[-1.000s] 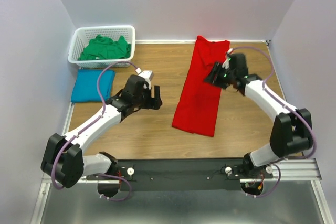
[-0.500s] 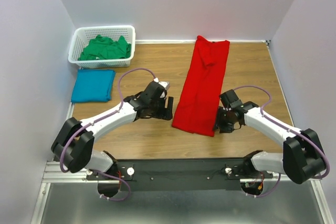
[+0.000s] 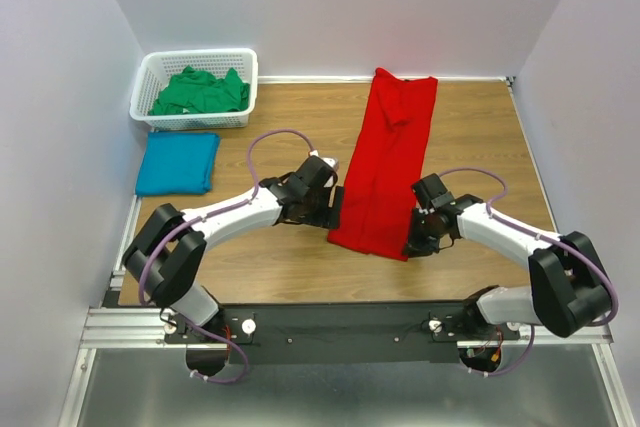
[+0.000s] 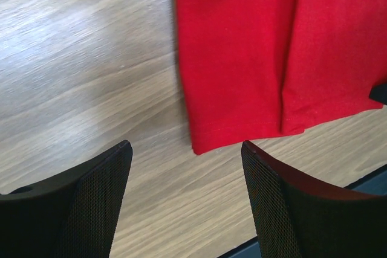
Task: Fold and stack the t-shirts
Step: Fold the tshirt
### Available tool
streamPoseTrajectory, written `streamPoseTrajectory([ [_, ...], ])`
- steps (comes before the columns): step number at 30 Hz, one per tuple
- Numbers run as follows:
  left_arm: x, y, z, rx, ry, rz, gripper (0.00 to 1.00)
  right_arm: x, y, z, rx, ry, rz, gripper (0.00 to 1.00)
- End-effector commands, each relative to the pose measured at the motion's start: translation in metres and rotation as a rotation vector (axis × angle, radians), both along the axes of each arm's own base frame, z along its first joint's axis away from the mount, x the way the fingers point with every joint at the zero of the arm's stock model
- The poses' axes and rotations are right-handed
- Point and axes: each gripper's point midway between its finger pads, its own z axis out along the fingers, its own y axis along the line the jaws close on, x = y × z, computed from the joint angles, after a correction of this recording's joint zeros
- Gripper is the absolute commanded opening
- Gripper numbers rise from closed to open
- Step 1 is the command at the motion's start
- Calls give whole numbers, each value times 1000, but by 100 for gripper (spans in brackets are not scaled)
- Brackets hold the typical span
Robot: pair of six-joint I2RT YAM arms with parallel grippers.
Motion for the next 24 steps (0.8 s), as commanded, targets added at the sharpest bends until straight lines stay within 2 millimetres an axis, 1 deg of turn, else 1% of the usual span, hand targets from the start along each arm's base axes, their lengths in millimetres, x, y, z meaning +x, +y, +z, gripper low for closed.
streamPoseTrajectory([
  [1, 2, -9, -3, 22, 1, 2, 80, -13, 0, -15, -7, 53, 11, 23],
  [2, 4, -8, -7, 54, -6, 10, 80, -16, -2, -18, -16, 63, 18, 15],
  [4, 3, -7, -10, 84, 0, 15, 78, -19, -4, -19, -19, 73, 24, 8],
  [5, 2, -6, -12, 112, 2, 11, 75, -21, -6, -20, -24, 73, 25, 1],
  [7, 0, -7, -15, 129, 8, 8, 73, -21, -10, -19, -41, 63, 23, 1],
  [9, -2, -7, -18, 140, 16, 4, 64, -24, -13, -17, -52, 62, 29, 1],
  [11, -2, -6, -19, 152, 19, 7, 61, -26, -15, -17, -59, 65, 34, 1],
  [12, -2, -7, -21, 159, 22, 8, 57, -25, -14, -16, -54, 64, 36, 1],
  [17, -3, -4, -31, 210, 38, 1, 54, -25, -14, -17, -56, 66, 41, 1],
  [23, -5, -12, -43, 232, 66, -29, 53, -25, -14, -19, -62, 71, 47, 1],
  [24, -6, -12, -47, 243, 74, -33, 53, -25, -14, -19, -63, 71, 43, 1],
])
